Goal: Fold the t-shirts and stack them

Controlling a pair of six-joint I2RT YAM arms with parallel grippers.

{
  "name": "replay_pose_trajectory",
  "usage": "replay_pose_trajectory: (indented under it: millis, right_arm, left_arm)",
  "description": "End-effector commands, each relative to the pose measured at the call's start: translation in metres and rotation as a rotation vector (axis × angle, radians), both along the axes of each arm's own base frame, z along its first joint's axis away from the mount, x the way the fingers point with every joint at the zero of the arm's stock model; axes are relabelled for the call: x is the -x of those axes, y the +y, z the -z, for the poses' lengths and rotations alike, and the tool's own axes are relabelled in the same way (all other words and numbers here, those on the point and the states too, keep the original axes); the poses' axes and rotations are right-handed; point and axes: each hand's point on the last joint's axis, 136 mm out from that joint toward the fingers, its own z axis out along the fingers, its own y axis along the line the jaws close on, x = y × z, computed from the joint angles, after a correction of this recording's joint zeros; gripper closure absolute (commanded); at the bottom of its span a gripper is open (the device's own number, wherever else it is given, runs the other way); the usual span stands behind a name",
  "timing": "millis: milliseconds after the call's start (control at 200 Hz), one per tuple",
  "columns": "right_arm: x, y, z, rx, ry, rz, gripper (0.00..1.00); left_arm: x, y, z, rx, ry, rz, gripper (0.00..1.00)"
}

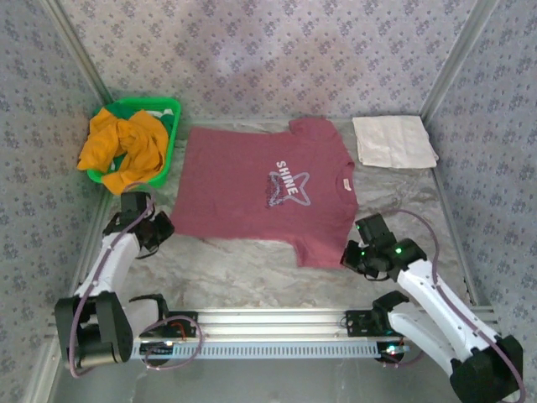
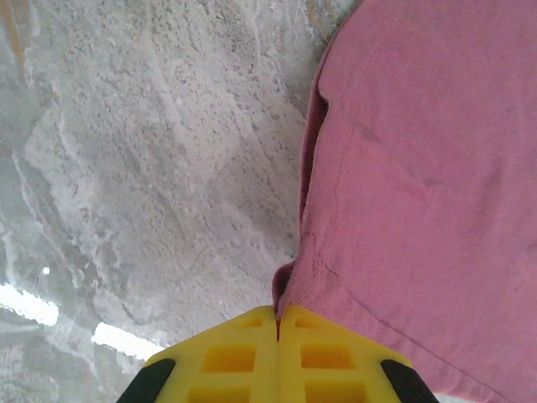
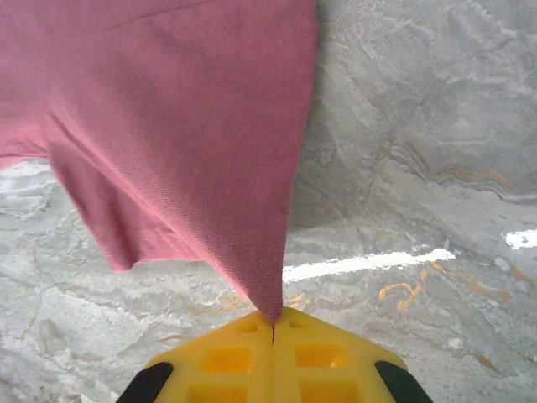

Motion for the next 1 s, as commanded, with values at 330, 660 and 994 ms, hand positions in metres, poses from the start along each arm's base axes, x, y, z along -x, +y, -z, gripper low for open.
replay_pose_trajectory:
  millis: [330, 660, 994]
  right_arm:
    - [0.011, -0.012, -0.051, -0.03, -0.108, -0.014, 1.0]
    - [-0.078, -0.001, -0.073, -0.062, -0.194, -0.043, 1.0]
    - [-0.13, -0.012, -0.077, -0.058, -0.171, -0.01, 1.0]
  left_arm:
    - [0.037, -0.011, -0.029, 0.065, -0.097, -0.061, 1.0]
    - [-0.022, -0.001, -0.046, 0.026, -0.141, -0.026, 1.0]
    - [-0.07, 0.012, -0.045, -0.01, -0.128, 0.014, 1.0]
